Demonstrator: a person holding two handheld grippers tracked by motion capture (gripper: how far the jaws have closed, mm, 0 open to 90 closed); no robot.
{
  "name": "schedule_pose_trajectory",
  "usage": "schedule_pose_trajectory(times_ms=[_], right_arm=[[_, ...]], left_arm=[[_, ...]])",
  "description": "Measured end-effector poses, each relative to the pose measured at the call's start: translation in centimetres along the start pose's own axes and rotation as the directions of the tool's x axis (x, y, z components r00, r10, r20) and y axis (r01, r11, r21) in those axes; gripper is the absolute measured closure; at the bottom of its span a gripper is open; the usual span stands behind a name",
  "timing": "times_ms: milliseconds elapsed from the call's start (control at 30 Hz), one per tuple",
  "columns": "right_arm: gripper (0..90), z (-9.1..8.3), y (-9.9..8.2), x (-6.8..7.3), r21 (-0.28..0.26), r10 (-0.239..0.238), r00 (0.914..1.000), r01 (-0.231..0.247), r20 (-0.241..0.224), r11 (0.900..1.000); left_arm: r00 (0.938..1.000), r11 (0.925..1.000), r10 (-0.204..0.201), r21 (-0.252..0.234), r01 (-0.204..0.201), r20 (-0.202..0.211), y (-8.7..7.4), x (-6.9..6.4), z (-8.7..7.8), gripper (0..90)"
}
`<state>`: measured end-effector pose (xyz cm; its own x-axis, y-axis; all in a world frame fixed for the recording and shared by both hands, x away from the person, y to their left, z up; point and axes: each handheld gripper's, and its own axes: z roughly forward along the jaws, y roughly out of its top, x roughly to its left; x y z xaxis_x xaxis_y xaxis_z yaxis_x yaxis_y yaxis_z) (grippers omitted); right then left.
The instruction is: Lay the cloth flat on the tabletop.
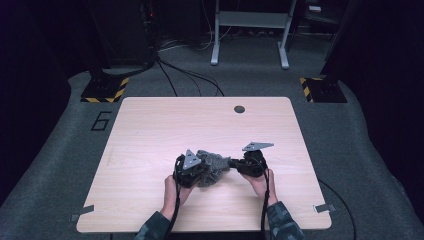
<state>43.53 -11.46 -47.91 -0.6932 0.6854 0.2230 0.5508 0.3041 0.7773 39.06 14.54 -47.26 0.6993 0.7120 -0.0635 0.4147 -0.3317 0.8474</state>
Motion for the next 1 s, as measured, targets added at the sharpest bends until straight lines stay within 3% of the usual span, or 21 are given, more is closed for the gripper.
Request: schedule_pose_trajectory(times_ms=[67,167,267,400,467,500,567,600,800,900,1000], right_arm=[[84.4,-0.6,0.1,-0.1,-0.019,-0.01,0.9996,0.01,0.026,0.9998],[84.5,-1.7,0.2,-0.3,-0.053,-0.006,0.998,0.009,0.063,0.9986],[84.5,-2.6,0.3,-0.6,-0.077,-0.006,0.9961,0.012,0.088,0.9969],[84.4,-3.6,0.2,-0.6,-0.096,-0.009,0.9928,0.02,0.12,0.9952],[84.2,-3.8,0.1,-0.4,-0.099,-0.012,0.9928,0.024,0.119,0.9948],[84.0,-3.9,0.1,-0.3,-0.095,-0.022,0.9923,0.034,0.122,0.9949],[83.8,-3.8,0.1,-0.1,-0.098,-0.026,0.9918,0.038,0.125,0.9945],[83.3,-3.7,0.2,0.2,-0.096,-0.029,0.9918,0.041,0.125,0.9946],[83.3,-3.6,0.6,0.8,-0.099,-0.049,0.9907,0.062,0.126,0.9931],[83.4,-3.7,0.8,1.2,-0.095,-0.066,0.9892,0.079,0.131,0.9924],[83.5,-3.8,0.8,1.5,-0.097,-0.075,0.988,0.089,0.135,0.9913]], left_arm=[[0.9993,0.9998,-0.016,-0.007,0.016,0.035,-0.1,0.8,-0.7,86.2],[0.9991,0.9997,-0.024,-0.003,0.024,0.036,-0.2,2.2,-1.6,86.2],[0.9998,0.9999,-0.017,0.003,0.017,0.005,-0.3,3.9,-2.8,86.2],[0.9985,0.9985,-0.055,0.002,0.055,-0.005,-0.7,5.8,-3.8,84.2],[0.9959,0.996,-0.09,0.004,0.089,0.015,-0.9,6.1,-4.1,74.3],[0.9958,0.9958,-0.091,0.008,0.091,0.008,-0.9,6.0,-4.2,61.4],[0.9954,0.9954,-0.096,0.012,0.096,-0.003,-1.0,5.5,-4.4,48.3],[0.9947,0.9948,-0.102,0.008,0.102,-0.014,-1.0,5.1,-4.5,36.8],[0.9913,0.9947,-0.102,-0.013,0.102,-0.083,-0.4,4.1,-4.5,29.5],[0.9861,0.9911,-0.133,-0.003,0.133,-0.1,0.4,5.0,-3.4,28.8],[0.9744,0.9804,-0.192,0.023,0.196,-0.117,0.9,6.3,-2.0,28.2]])
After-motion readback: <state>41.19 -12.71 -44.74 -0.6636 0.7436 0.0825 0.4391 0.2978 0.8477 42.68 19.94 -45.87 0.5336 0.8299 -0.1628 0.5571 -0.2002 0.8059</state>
